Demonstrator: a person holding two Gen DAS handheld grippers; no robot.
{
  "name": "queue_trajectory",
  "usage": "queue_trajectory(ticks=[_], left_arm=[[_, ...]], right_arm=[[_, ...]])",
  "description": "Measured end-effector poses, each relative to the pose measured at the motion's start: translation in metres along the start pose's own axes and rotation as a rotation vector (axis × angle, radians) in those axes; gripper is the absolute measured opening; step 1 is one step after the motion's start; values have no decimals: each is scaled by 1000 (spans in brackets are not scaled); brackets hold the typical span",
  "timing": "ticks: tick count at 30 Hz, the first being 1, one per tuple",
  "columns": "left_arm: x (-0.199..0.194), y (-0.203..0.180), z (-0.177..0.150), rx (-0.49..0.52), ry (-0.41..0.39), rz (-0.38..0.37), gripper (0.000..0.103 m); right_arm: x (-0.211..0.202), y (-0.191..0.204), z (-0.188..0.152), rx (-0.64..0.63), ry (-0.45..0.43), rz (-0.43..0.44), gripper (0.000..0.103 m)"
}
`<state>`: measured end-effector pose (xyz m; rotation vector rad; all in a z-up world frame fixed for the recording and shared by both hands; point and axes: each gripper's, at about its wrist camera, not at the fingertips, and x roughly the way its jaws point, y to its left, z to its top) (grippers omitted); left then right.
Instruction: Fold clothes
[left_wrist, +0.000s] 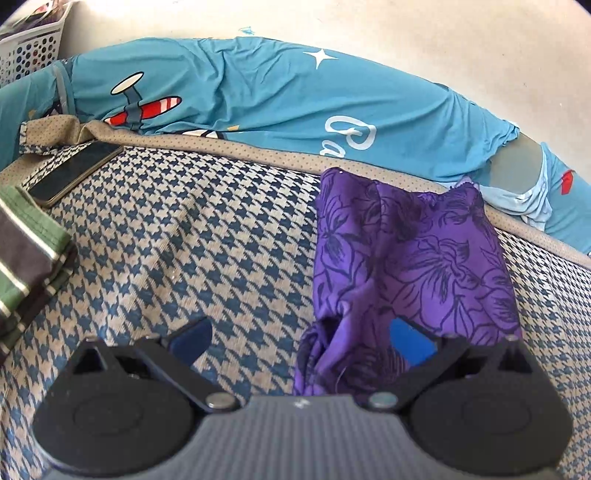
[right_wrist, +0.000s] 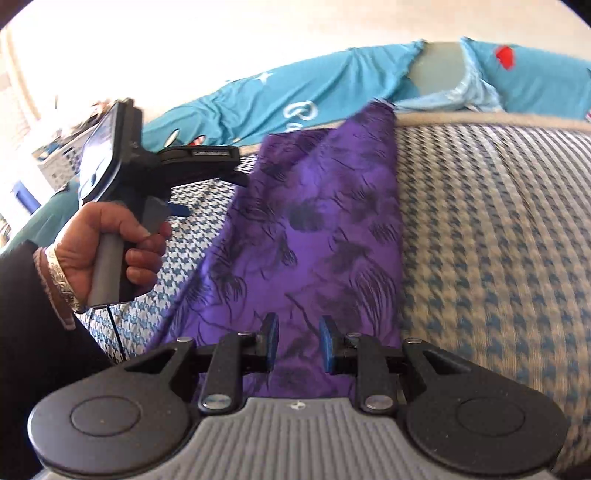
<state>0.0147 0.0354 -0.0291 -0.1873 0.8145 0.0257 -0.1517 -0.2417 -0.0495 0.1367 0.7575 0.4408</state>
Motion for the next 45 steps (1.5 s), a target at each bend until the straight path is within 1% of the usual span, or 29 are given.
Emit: queue_trajectory(ticks=[2,7,11,14,17,20,22,26,28,29,30,31,32,34,39,41,43,44,45], left_arm=[[7,-5,7,22,5,5,103],[30,-12,19,73,26,29,103],[51,-7,26,30,49,30,103],[64,-5,31,20,61,45,103],[74,-4,36,4,67,40,103],[81,-4,39,-2,64,37,103],[84,-4,42,1,57,42,103],[91,0,44,-25,59,54,103],[96,4,43,-42,76,58,103],[99,5,43,-51,87,57,103],[102,7,43,-65,102,48,103],[105,9,43,-83,115,38,103],[106,10,43,-91,117,34,103],[106,11,43,-85,108,33,103],[104,10,44,-77,95,30,103],[103,11,44,-81,93,24,103],[103,12,44,-85,95,22,103],[103,12,45,-88,97,22,103],[103,12,45,-90,99,22,103]], right_arm=[[9,0,18,-48,6,20,23],[35,0,55,-139,-13,24,23],[60,-12,78,-117,-27,32,23],[77,-21,93,-86,-36,25,23],[90,-32,107,-43,-52,13,23],[103,-40,121,-18,-94,8,23],[112,-40,129,-28,-128,-4,23],[133,-40,144,-44,-167,11,23],[146,-44,146,-61,-144,-10,23],[156,-50,146,-47,-103,-43,23],[165,-56,144,-29,-65,-71,20],[169,-65,140,7,-47,-78,16],[173,-74,136,43,-31,-81,14],[172,-87,135,105,-30,-57,4],[167,-98,137,124,-30,-29,2],[163,-101,141,129,-44,-6,4],[158,-105,145,133,-59,17,15],[155,-106,147,136,-66,29,18],[153,-108,149,139,-75,37,26]])
